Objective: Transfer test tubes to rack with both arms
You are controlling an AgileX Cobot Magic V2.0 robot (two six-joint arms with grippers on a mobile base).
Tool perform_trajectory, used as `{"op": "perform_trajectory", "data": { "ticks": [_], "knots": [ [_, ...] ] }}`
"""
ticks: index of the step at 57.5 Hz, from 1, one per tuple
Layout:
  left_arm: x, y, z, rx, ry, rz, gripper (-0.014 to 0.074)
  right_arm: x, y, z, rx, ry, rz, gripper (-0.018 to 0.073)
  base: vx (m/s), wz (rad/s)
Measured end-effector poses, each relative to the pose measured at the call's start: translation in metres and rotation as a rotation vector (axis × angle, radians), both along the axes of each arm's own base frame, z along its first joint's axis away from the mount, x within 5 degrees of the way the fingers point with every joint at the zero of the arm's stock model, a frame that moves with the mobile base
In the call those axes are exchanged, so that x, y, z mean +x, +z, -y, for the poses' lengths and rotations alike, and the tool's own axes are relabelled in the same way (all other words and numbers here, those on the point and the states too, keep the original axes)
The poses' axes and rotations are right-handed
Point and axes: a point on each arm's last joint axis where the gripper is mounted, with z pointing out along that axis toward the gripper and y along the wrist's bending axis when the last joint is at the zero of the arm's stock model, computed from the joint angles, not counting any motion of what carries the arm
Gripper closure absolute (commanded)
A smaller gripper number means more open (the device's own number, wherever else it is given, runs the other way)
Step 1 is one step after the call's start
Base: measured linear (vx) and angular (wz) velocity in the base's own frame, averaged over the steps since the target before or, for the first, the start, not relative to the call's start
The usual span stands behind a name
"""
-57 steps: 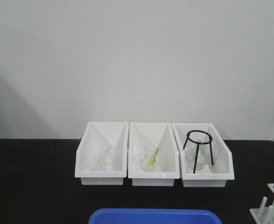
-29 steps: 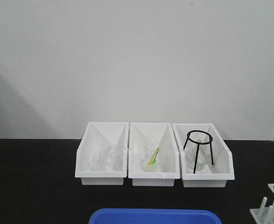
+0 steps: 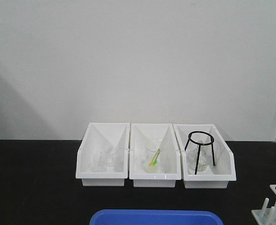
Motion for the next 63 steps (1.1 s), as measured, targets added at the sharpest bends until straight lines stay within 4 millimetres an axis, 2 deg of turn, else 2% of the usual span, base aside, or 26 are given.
{"op": "perform_trajectory", "data": {
  "ticks": [57,63],
  "knots": [
    [0.0,-0.0007,-0.0002,0.008,0.003,-0.007,0.0614,-0.0002,-0.0002,-0.0001,0.001,0.001,0.0,0.0567,0.0,0.0],
    [0.0,-0.0007,-0.0002,0.008,0.003,-0.007,0.0614,-0.0009,-0.0031,-0.0031,0.087,0.028,-0.017,0.0567,0.0,0.0]
  ]
}}
